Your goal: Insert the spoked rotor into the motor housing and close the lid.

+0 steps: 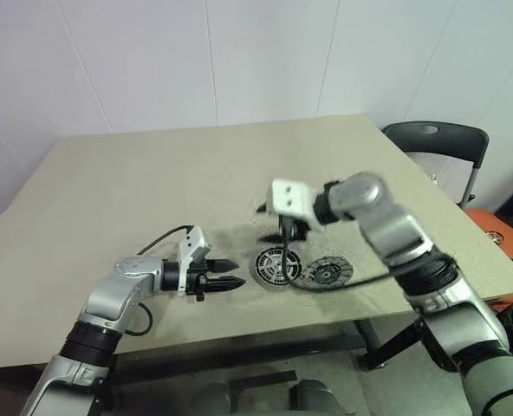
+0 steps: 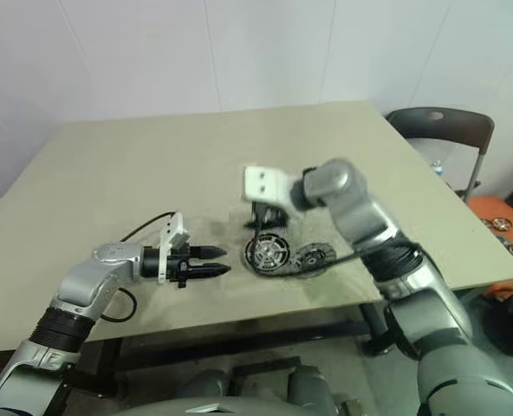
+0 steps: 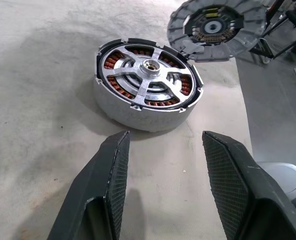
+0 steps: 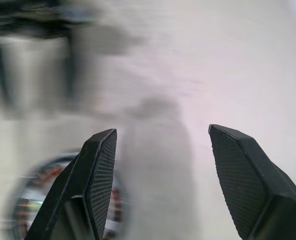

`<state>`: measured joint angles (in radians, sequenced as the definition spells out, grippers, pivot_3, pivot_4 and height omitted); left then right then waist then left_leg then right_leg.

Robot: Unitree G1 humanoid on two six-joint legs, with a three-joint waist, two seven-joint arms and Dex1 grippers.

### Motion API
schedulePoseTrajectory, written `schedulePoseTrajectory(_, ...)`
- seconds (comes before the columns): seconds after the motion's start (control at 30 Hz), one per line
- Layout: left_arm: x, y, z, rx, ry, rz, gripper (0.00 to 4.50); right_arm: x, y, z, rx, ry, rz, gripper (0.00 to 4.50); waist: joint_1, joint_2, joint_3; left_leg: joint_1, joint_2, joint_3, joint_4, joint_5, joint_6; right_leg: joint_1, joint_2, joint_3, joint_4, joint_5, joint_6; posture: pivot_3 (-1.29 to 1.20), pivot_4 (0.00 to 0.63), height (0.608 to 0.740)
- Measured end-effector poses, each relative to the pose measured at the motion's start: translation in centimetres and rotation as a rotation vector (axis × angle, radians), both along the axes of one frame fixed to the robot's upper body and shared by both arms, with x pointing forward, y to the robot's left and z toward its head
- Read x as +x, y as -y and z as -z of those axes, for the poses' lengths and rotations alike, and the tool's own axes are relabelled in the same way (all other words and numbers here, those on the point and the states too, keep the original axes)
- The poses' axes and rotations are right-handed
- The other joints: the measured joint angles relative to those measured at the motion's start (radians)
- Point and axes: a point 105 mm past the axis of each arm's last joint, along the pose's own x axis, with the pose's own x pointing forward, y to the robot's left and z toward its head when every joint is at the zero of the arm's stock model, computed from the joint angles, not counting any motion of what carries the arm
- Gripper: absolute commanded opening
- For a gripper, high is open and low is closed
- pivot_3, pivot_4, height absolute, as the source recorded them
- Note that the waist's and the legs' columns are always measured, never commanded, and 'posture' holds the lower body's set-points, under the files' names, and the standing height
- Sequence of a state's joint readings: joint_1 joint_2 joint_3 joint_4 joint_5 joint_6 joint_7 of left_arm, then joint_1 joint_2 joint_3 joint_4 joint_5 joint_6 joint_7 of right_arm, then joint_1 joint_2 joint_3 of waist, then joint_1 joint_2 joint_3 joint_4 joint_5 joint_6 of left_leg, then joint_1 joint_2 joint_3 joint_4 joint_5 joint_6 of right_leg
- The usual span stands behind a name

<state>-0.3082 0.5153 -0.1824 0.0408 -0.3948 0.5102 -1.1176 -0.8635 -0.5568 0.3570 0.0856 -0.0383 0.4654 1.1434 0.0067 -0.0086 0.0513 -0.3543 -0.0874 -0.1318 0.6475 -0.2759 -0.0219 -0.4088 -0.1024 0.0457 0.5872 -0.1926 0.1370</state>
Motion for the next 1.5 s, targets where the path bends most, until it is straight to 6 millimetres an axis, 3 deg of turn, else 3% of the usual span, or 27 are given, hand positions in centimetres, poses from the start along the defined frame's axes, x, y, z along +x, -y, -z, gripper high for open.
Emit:
schedulePoseTrajectory(0.1,0.0,0.3,0.1,-0.008,0.002,0.007,2.46,1.3,4.5,0.3,-0.093,0.008,0.133,2.45,0.007,0.001,0.0,-0.002,0.0,0.003,-0.001,0.0,0.0,-0.001,0.0,-0.001,-0.002,0.0,0.0,0.0,0.0,0.74)
schedulePoseTrajectory(0.17,0.0,0.6,0.1,-0.011,0.006,0.014,2.46,1.3,8.2,1.0,-0.186,-0.002,0.207,1.78,0.009,0.001,0.0,-0.002,0.0,0.004,-0.001,0.0,0.0,-0.001,0.0,-0.001,-0.003,0.0,0.0,0.0,0.0,0.74)
schedulePoseTrajectory(0.23,0.0,0.8,0.2,-0.015,0.005,0.018,2.46,0.1,12.0,2.5,-0.279,-0.077,0.265,1.04,0.008,0.001,0.0,-0.002,0.0,0.005,-0.002,-0.001,0.001,0.0,0.0,0.0,-0.005,0.0,0.0,0.0,0.0,0.74)
schedulePoseTrajectory(0.33,-0.2,1.2,0.4,-0.022,-0.001,0.028,2.46,-2.1,15.8,4.5,-0.354,-0.211,0.317,0.03,0.0,0.002,0.001,-0.002,0.0,0.008,-0.002,-0.001,0.002,0.0,0.0,0.002,-0.005,-0.001,0.001,0.0,0.0,0.74)
schedulePoseTrajectory(0.47,-0.5,1.8,0.7,-0.034,-0.011,0.042,2.46,-6.0,18.6,5.7,-0.43,-0.362,0.314,0.03,0.0,0.003,0.002,-0.001,0.001,0.009,-0.001,-0.001,0.002,0.0,0.0,0.002,-0.005,-0.003,0.004,0.0,0.0,0.74)
schedulePoseTrajectory(0.6,-0.5,2.1,0.7,-0.045,-0.012,0.045,2.46,-7.9,16.5,5.8,-0.346,-0.426,0.229,0.03,-0.011,0.004,0.002,0.0,0.003,0.011,0.001,-0.001,0.002,0.002,0.0,0.003,-0.004,-0.003,0.005,0.0,0.0,0.74)
schedulePoseTrajectory(0.73,-0.5,2.2,0.7,-0.046,-0.011,0.046,2.46,-8.5,15.1,5.5,-0.282,-0.442,0.197,0.03,-0.013,0.003,0.002,0.0,0.005,0.011,0.002,-0.001,0.002,0.002,0.0,0.002,-0.004,-0.003,0.005,0.0,0.0,0.74)
schedulePoseTrajectory(0.87,-0.5,2.1,0.7,-0.046,-0.011,0.047,2.46,-8.9,12.5,5.5,-0.164,-0.474,0.141,0.03,-0.013,0.003,0.002,0.0,0.005,0.011,0.001,-0.001,0.002,0.001,0.0,0.002,-0.004,-0.003,0.005,0.0,0.0,0.74)
schedulePoseTrajectory(1.27,-0.2,2.1,0.5,-0.043,-0.004,0.052,2.46,-8.5,8.1,3.8,0.098,-0.533,0.068,0.03,0.008,0.003,0.002,-0.001,0.006,0.011,0.001,-0.001,0.002,0.001,0.0,0.002,-0.005,-0.002,0.004,0.0,0.0,0.74)
schedulePoseTrajectory(1.5,0.4,2.6,-0.1,-0.023,0.018,0.091,2.46,-8.3,6.1,4.0,0.194,-0.55,0.062,0.03,0.006,0.003,0.002,0.0,0.006,0.011,0.001,-0.001,0.002,0.001,0.0,0.002,-0.004,-0.002,0.004,0.0,0.0,0.74)
